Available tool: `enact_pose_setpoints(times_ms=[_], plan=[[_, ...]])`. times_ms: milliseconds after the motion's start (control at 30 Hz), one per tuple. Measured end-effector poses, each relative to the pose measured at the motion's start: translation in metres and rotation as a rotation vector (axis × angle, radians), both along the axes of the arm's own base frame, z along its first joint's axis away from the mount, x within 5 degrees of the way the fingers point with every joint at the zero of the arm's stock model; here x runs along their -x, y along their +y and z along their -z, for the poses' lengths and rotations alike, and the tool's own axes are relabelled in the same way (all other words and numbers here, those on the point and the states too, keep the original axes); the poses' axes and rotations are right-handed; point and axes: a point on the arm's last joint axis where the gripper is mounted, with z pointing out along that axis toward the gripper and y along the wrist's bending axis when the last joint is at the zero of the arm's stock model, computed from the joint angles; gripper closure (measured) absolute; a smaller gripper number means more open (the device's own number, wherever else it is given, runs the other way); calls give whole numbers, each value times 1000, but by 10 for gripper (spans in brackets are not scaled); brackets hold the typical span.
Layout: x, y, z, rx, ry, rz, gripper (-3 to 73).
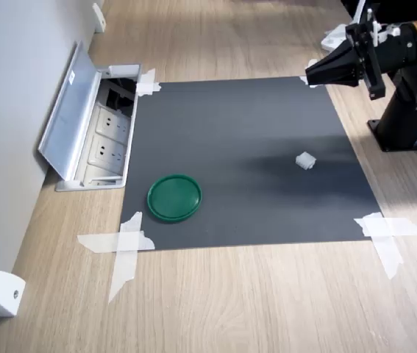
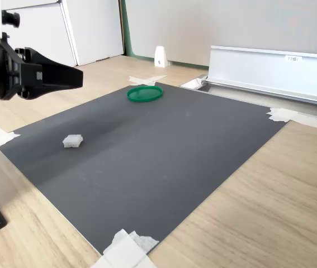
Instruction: Grasp a white terminal and put it on the green lid.
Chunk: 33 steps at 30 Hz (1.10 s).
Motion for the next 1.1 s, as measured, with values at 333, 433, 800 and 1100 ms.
enact_pose_setpoints(times_ms=[333,433,800,1100], plan=[[0,0,0,0,0,0,703],[0,0,0,0,0,0,703],[2,1,-11,-4,68,-5,703],[-15,0,-59,-10,234,-14,703]])
